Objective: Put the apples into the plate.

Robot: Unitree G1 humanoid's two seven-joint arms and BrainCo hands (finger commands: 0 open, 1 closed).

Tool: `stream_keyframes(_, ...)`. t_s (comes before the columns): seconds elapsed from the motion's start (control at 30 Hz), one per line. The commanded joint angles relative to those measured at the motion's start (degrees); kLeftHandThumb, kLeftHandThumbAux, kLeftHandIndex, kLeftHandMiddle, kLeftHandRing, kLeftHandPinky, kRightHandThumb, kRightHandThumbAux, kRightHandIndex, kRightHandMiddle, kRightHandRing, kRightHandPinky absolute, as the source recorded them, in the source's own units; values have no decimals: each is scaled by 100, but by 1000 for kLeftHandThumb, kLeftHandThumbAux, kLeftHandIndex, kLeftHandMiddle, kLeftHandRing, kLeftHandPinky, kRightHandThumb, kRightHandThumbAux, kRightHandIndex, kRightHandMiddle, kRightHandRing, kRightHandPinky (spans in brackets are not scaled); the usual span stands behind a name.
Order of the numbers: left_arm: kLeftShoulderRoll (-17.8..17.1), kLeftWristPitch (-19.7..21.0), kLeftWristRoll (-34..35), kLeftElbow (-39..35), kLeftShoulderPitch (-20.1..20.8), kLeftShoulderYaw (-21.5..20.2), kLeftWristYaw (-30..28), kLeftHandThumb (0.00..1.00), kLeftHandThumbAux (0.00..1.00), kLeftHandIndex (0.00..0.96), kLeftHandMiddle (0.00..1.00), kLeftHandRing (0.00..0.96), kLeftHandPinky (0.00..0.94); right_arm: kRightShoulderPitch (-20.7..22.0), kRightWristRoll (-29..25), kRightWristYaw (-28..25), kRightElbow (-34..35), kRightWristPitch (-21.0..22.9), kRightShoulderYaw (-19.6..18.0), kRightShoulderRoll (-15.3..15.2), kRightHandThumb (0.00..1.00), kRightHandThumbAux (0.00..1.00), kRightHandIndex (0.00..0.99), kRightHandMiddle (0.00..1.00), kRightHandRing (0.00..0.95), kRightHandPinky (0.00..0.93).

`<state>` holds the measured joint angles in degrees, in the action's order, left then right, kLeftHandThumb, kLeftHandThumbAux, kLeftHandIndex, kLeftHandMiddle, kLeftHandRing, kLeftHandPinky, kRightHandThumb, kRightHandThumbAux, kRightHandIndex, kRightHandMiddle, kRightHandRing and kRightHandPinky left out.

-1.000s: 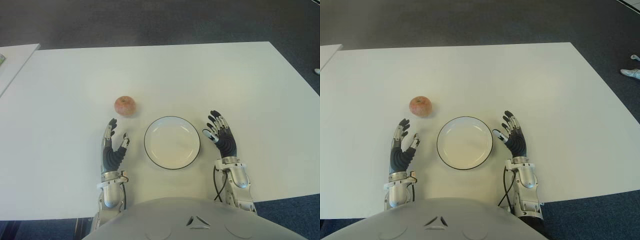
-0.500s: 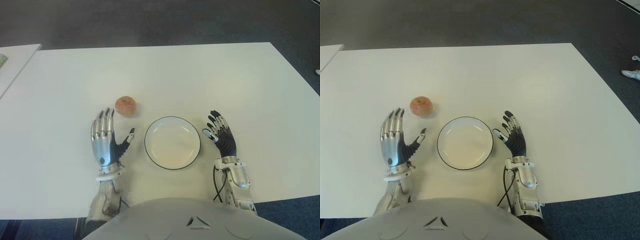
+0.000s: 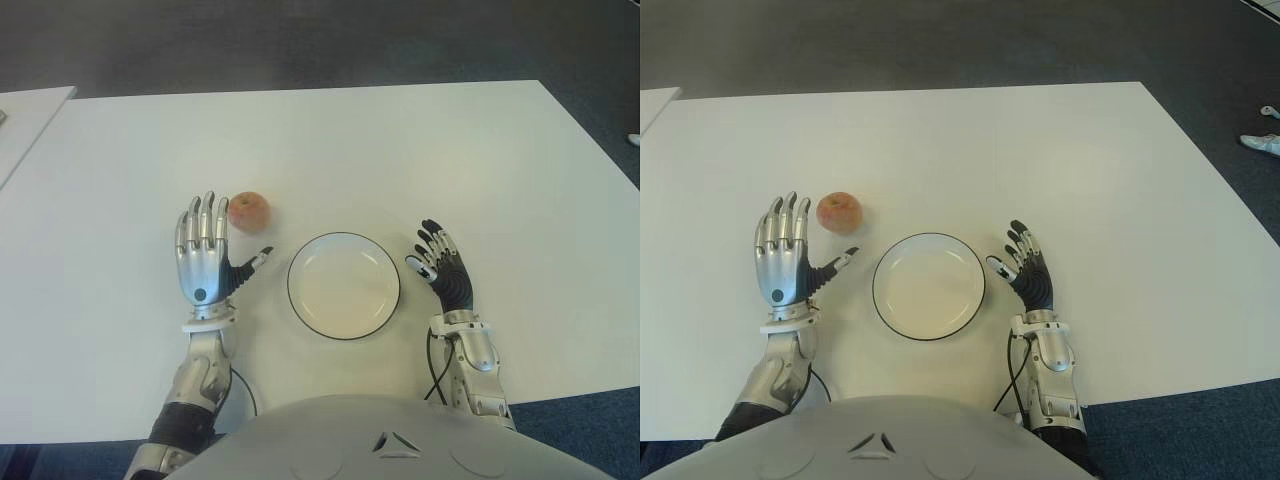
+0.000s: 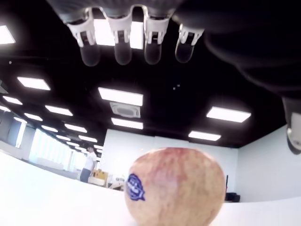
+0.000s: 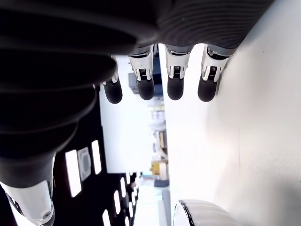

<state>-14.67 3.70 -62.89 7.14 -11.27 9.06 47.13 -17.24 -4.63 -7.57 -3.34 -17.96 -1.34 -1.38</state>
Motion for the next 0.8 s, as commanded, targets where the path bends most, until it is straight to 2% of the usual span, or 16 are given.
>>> stream_keyframes(0.03,-192,221,243,-542,423,27,-1108,293,387,78,59,51,95,33,-9,-19,-105,44,2,-13,310,671,91,70,65,114)
stream_keyframes(0.3,-539,596,486,-1567,406,-14,-2861,264,379,85,78,80,143,70,6,1,-214,-14,5,20,330,667,87,68,60,108)
stream_keyframes(0.5,-802,678,449,-1770,564,-30,-3495,265,376,108,96,95,154,107,25,19,-324,-81,30,63,326,663,87,65,51,92)
stream_keyframes(0.6,-1043,641,418,-1873,679,-16,-3890,267,374,125,109,102,155,109,29,11,-370,-106,52,76,313,664,82,63,46,85)
stream_keyframes(0.8,-1343,547,406,-1954,819,28,-4299,278,377,158,139,127,178,109,17,0,-420,-109,66,89,308,669,79,69,50,96)
